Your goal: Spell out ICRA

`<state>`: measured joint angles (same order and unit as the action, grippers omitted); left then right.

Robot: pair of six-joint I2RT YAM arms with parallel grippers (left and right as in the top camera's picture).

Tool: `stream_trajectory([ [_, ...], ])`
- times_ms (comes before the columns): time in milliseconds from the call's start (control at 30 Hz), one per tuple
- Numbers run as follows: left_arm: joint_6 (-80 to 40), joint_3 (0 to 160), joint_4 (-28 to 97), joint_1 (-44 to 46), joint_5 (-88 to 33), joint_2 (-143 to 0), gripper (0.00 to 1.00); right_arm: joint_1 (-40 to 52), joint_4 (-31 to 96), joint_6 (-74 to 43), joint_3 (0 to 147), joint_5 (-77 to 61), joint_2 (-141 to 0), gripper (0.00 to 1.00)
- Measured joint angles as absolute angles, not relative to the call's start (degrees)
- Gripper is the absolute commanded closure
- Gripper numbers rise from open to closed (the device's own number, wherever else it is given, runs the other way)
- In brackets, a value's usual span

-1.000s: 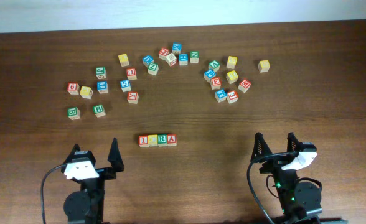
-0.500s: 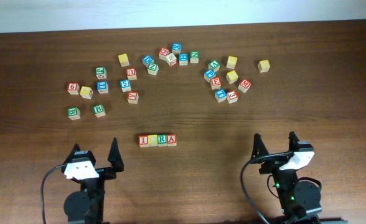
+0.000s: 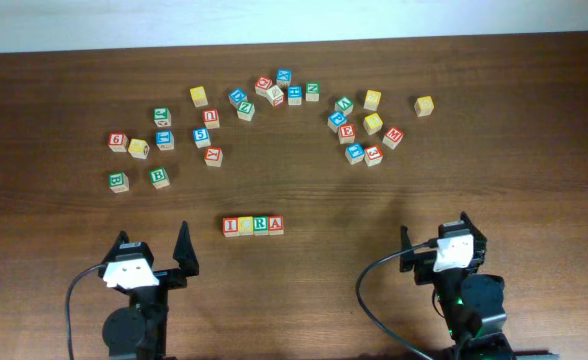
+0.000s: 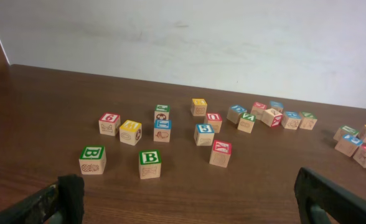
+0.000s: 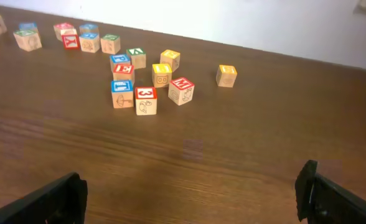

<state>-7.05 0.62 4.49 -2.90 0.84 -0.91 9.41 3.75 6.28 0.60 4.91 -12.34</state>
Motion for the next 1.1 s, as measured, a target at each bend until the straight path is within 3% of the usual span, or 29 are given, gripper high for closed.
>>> stream_trajectory([
  [267,-7.0,0.6,4.5,-2.9,0.8,-0.9,0.01,9.4,3.8,12.3,0.6,3.7,-12.3,0.02],
  [1100,-7.0,0.6,4.5,-2.9,0.8,-0.9,0.01,9.4,4.1,12.7,0.6,2.5,-12.3,0.02],
])
